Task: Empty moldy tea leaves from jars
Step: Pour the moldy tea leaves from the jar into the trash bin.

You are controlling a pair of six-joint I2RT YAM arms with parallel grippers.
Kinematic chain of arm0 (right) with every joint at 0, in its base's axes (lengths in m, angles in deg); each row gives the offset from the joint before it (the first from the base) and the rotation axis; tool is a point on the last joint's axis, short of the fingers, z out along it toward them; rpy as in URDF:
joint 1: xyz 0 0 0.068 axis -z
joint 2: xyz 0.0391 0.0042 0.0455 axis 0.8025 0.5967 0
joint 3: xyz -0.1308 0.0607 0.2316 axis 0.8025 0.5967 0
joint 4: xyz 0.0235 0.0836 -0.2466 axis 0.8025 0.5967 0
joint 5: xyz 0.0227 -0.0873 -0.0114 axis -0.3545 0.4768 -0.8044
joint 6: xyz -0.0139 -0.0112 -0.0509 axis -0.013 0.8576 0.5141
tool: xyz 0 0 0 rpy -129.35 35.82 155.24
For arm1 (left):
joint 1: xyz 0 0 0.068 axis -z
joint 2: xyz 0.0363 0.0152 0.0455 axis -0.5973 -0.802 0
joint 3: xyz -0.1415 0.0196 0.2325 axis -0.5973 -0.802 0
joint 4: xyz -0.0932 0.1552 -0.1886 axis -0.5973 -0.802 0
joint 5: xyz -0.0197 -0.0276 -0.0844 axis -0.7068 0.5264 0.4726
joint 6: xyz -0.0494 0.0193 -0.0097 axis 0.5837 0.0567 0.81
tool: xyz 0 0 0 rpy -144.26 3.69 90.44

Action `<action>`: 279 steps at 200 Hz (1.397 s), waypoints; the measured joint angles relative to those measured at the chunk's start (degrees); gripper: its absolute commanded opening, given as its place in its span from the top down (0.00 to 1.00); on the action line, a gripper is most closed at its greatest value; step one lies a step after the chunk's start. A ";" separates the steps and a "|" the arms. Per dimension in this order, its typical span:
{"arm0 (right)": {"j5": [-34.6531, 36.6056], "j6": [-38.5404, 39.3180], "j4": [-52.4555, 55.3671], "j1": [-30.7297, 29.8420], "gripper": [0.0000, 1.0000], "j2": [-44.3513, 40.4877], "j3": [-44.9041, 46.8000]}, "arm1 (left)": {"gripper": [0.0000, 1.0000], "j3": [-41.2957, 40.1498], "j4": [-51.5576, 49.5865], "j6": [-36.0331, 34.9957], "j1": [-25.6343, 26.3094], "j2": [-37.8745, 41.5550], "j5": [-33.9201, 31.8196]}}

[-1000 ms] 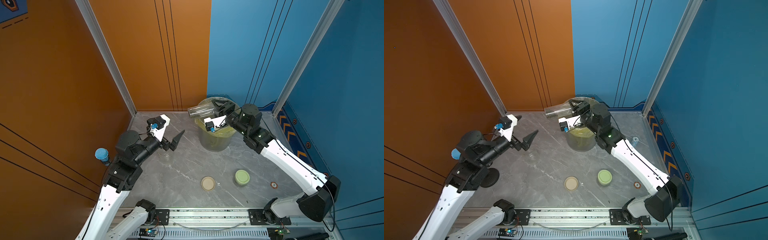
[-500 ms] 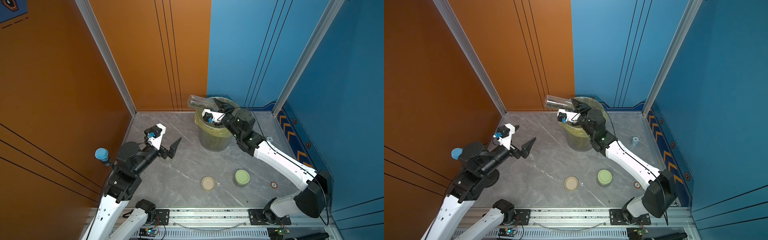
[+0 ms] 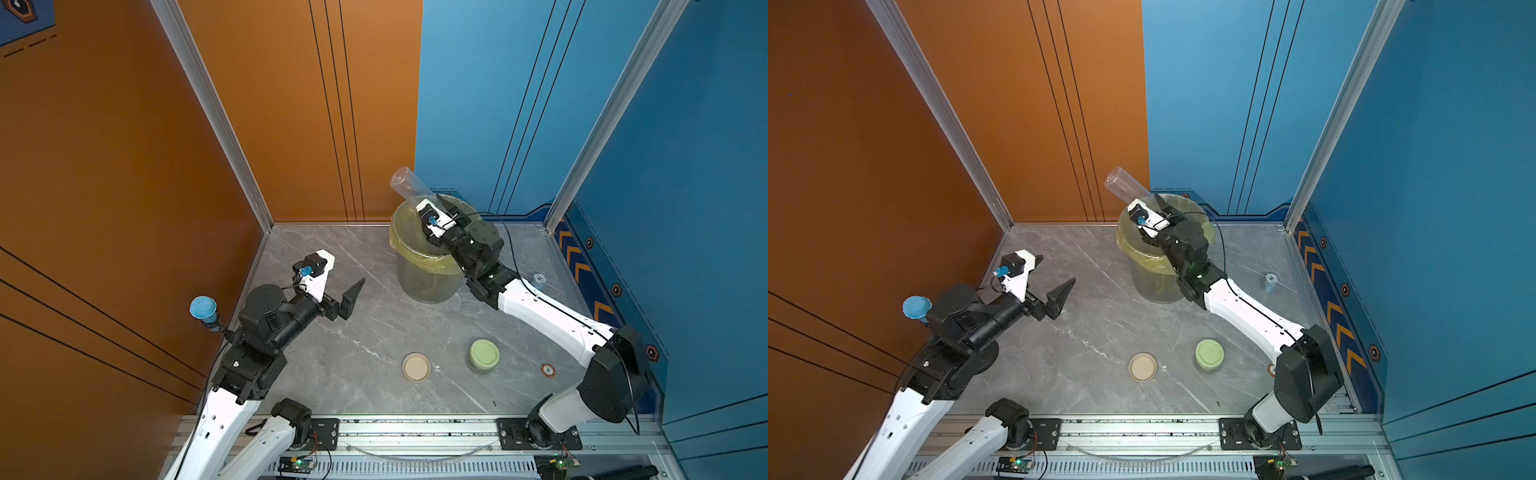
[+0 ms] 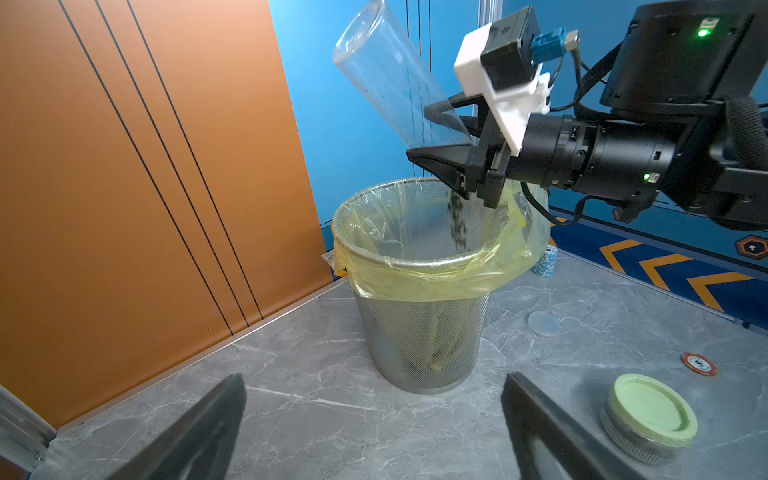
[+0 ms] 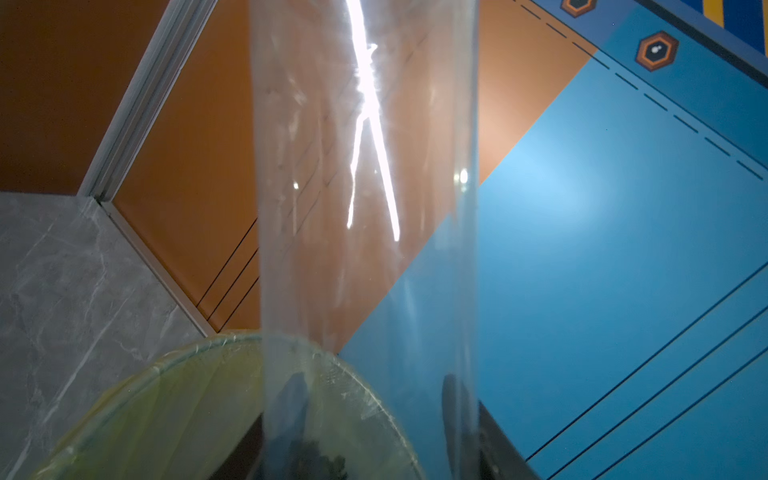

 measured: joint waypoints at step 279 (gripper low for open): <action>-12.33 -40.24 -6.69 6.91 0.85 5.31 -8.96 | 0.02 -0.44 2.91 0.70 1.77 -0.46 0.09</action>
